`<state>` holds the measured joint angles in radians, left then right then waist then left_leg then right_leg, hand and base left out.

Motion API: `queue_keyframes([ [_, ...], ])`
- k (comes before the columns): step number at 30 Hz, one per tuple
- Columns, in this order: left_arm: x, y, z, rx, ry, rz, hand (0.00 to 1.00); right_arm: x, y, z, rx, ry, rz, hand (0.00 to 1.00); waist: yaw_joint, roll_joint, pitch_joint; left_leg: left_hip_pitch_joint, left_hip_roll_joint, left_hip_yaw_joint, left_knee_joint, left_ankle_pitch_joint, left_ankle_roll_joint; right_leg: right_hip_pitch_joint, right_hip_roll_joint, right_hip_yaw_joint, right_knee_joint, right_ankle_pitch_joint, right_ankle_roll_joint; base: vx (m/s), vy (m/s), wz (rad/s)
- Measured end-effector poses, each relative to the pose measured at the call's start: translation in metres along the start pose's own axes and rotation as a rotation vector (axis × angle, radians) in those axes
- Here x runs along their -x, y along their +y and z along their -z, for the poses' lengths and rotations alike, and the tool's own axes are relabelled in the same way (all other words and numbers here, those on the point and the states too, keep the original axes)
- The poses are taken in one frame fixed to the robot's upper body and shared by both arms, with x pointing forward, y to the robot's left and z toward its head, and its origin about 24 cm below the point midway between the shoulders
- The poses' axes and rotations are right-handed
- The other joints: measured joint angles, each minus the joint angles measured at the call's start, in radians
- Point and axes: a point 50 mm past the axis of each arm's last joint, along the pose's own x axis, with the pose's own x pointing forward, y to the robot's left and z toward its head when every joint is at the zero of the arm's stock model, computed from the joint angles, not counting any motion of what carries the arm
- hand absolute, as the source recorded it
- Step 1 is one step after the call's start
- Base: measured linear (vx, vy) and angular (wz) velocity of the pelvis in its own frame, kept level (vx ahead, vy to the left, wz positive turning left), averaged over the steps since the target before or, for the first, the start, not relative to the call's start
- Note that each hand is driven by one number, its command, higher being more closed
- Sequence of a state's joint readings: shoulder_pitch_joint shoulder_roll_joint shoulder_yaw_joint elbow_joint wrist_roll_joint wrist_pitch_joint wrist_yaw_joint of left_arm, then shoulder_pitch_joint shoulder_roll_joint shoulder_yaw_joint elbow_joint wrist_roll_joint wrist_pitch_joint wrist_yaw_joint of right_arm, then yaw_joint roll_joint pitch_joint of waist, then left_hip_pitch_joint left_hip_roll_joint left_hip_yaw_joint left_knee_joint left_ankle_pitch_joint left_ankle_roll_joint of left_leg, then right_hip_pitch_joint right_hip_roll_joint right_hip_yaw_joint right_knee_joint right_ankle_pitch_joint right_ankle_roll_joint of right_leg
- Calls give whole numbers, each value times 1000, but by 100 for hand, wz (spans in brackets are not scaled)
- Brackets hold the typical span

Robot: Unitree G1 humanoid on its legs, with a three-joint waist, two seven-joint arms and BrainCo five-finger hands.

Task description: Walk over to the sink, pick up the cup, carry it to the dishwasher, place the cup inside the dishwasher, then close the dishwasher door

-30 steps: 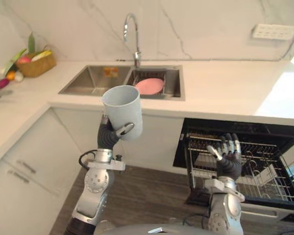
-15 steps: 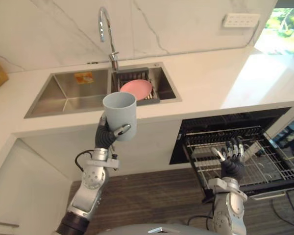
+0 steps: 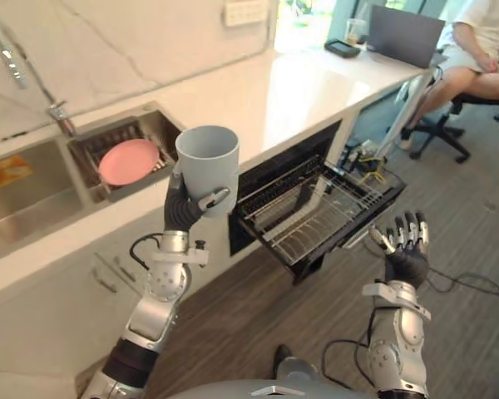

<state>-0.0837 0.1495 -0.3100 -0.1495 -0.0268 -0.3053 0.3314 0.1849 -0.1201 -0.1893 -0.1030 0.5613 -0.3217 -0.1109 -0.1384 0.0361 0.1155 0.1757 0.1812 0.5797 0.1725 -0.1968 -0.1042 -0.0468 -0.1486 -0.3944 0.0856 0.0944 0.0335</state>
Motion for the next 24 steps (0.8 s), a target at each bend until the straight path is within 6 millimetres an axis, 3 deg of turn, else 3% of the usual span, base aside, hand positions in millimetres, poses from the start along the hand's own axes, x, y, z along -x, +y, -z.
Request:
queue_keyframes([
  [3, 2, 1, 0, -17, -13, -48, 100, -2, 4, 0, 4, 8, -43, 0, 14, 32, 12, 3, 76, 33, 79, -38, -20, -14, 41, 14, 66, -75, -5, 87, -99, -20],
  [4, 4, 3, 1, -22, -11, -63, 100, -2, 6, 2, -1, 18, -61, 0, 22, 35, 17, -15, 117, 40, 188, -47, -9, -22, 46, 29, 100, -111, -10, 137, -112, -19],
  [5, 6, 3, 2, -29, -3, -67, 100, -3, 7, 3, 0, 24, -68, 0, 24, 34, 23, -45, 153, 43, 288, -46, 36, -19, 50, 28, 112, -124, -16, 138, -186, -19],
  [6, 12, 6, 6, -42, 22, -83, 100, -3, 8, 3, 1, 27, -81, 0, 28, 38, 32, -115, 231, 21, 503, -9, 143, 10, 68, 31, 112, -140, -24, 180, -192, -11],
  [7, 16, 7, 10, -45, 44, -92, 100, -4, 7, 1, 6, 20, -89, 0, 25, 54, 57, -180, 296, -59, 674, 67, 154, 70, 88, 33, 101, -154, -38, 180, -166, -8],
  [8, 18, 6, 12, -44, 59, -92, 100, -4, 6, 1, 11, 22, -93, 0, 26, 57, 66, -198, 308, -102, 724, 61, 122, 91, 92, 33, 101, -165, -40, 236, -58, -7],
  [9, 23, 6, 17, -43, 85, -88, 100, -4, 4, 0, 16, 19, -90, 0, 27, 68, 64, -221, 295, -150, 748, 30, 85, 121, 89, 39, 99, -179, -40, 224, -27, -29],
  [12, 28, 5, 19, -46, 103, -75, 100, -3, 7, 1, 14, 24, -121, 0, 32, 64, 65, -228, 189, -160, 517, 7, 83, 153, 47, 81, 82, -187, -23, 218, 1, -37],
  [14, 29, 4, 20, -46, 107, -74, 100, -2, 9, 2, 13, 28, -142, 0, 36, 57, 65, -225, 124, -199, 327, 26, 54, 152, 13, 105, 80, -185, -1, 237, 100, -36],
  [15, 29, 3, 20, -41, 107, -78, 100, -3, 9, 1, 19, 28, -151, 0, 36, 57, 65, -224, 95, -236, 223, 56, 27, 153, -9, 122, 79, -186, 23, 191, 146, -26],
  [16, 29, 3, 20, -41, 108, -79, 100, -3, 9, 1, 23, 28, -155, 0, 36, 58, 64, -222, 86, -246, 182, 77, 25, 153, -18, 130, 79, -187, 35, 200, 191, -32],
  [17, 29, 3, 20, -41, 109, -80, 100, -4, 8, -1, 34, 27, -163, 0, 37, 66, 60, -211, 76, -246, 112, 157, 26, 154, -28, 144, 76, -183, 71, 218, 246, -33],
  [18, 30, 3, 21, -38, 116, -81, 100, -6, 7, -2, 46, 28, -169, 0, 39, 81, 45, -201, 74, -244, 68, 213, 5, 152, -27, 161, 73, -183, 102, 233, 254, -29],
  [19, 31, 5, 22, -45, 121, -81, 100, -4, 8, 0, 35, 36, -162, 0, 39, 67, 27, -185, 41, -233, 44, 203, 4, 152, -53, 172, 65, -180, 113, 224, 265, -16],
  [20, 30, 7, 21, -55, 116, -78, 100, -2, 12, 4, 20, 49, -166, 0, 39, 27, 11, -179, -2, -219, 4, 205, 16, 147, -89, 176, 41, -167, 128, 162, 189, -2],
  [22, 30, 11, 22, -76, 119, -68, 100, 1, 19, 9, -7, 65, -176, 0, 45, -20, -1, -172, -53, -209, -45, 216, 33, 149, -124, 171, 9, -148, 128, 161, 188, 6],
  [24, 30, 12, 23, -81, 128, -67, 100, 1, 21, 11, -21, 70, -170, 0, 47, -31, -8, -171, -70, -210, -56, 214, 39, 152, -137, 161, 0, -142, 128, 103, 105, 11],
])
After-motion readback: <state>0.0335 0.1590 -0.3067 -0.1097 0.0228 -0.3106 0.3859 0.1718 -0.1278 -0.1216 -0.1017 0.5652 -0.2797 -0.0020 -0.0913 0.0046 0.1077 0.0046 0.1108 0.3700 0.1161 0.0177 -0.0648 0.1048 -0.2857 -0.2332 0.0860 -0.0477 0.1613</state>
